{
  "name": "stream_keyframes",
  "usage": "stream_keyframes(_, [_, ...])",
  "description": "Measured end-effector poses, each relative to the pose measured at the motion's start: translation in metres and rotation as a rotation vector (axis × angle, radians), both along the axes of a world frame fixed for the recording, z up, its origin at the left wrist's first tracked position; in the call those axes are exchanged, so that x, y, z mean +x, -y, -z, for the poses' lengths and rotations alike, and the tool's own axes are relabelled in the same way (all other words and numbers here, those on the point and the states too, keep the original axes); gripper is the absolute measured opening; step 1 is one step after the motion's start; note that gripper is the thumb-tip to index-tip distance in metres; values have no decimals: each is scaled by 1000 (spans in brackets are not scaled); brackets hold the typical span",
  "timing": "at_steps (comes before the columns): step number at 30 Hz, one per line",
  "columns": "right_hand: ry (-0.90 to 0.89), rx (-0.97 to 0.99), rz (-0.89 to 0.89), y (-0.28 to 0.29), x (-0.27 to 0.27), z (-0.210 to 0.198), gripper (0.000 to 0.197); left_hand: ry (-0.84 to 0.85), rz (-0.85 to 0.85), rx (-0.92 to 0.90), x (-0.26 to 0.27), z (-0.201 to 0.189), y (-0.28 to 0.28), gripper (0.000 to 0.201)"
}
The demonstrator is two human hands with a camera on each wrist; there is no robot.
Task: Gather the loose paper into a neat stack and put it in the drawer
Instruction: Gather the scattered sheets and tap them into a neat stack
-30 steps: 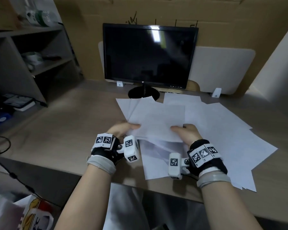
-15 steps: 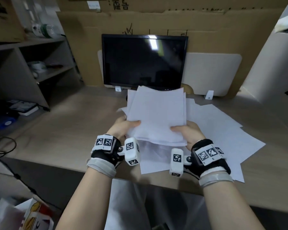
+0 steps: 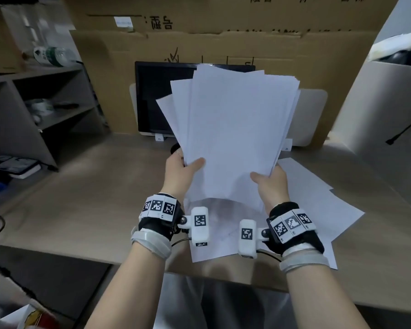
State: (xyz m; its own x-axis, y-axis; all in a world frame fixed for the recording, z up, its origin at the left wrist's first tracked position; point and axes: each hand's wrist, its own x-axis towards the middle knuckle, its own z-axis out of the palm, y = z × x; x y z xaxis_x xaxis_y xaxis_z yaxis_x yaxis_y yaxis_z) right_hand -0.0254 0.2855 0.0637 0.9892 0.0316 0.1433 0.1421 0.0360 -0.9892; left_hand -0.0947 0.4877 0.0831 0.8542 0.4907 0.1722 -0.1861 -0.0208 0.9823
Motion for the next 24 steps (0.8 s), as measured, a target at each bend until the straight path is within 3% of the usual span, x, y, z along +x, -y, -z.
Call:
stream_keyframes(6, [-4, 82, 102, 6, 5, 2, 47, -19, -13, -24, 4, 7, 8, 25])
stream_keyframes(14, [46, 116, 68, 6, 9, -10, 61, 113, -3, -64, 8, -9, 12, 52])
stream_keyframes(19, [30, 11, 50, 10, 10, -9, 55, 59, -30, -64, 8, -7, 16, 39])
stream_keyframes(24, [-32, -103, 96, 10, 8, -1, 74, -13, -56, -64, 8, -3, 17, 34])
